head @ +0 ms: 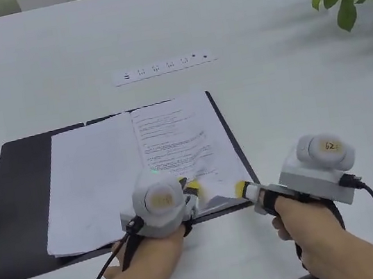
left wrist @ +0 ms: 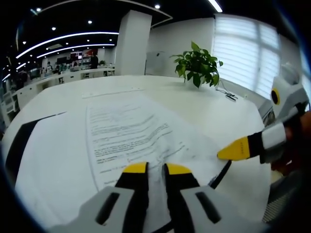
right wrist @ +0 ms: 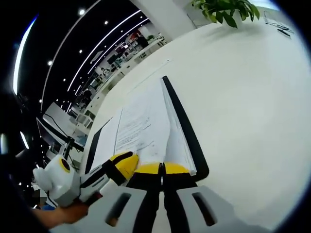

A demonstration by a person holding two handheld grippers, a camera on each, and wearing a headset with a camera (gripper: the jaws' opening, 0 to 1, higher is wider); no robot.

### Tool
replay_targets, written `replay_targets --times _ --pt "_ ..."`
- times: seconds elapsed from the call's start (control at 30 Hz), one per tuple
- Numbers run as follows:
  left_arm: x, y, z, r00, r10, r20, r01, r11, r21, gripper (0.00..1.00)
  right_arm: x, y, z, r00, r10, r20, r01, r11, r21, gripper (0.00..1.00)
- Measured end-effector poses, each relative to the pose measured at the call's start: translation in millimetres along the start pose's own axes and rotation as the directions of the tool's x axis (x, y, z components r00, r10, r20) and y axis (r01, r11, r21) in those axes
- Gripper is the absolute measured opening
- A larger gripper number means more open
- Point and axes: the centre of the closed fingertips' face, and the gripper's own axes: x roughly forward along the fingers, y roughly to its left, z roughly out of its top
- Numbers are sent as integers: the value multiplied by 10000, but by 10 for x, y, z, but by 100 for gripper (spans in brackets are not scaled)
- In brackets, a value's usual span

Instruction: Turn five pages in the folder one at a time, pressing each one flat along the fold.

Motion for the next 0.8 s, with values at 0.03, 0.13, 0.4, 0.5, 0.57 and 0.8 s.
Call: replay_targets --times 0.03,0.13,0.4,0.5,0.57,0.8 --pt "-6 -4 6 10000 -88 -32 87 9997 -219 13 -10 11 11 10000 22 15 -22 10000 50 0" --pt "-58 -29 8 9983 -480 -322 463 9976 -511 18 -37 79 47 9997 219 146 -222 9996 146 0" --pt "-398 116 4 9974 -451 -554 442 9989 -185 29 -131 332 149 9947 810 632 -831 9960 322 0" --pt "-545 212 24 9982 -384 -453 378 9992 -134 32 -170 465 177 9914 1064 760 -1085 9938 232 0" --pt "-656 278 45 9989 -307 -364 305 9995 -48 34 -195 554 187 9896 1191 810 -1202 9927 84 0" --pt "-1048 504 189 9996 29 281 -25 9999 -115 38 -308 932 236 9777 1866 968 -1863 9824 -117 0"
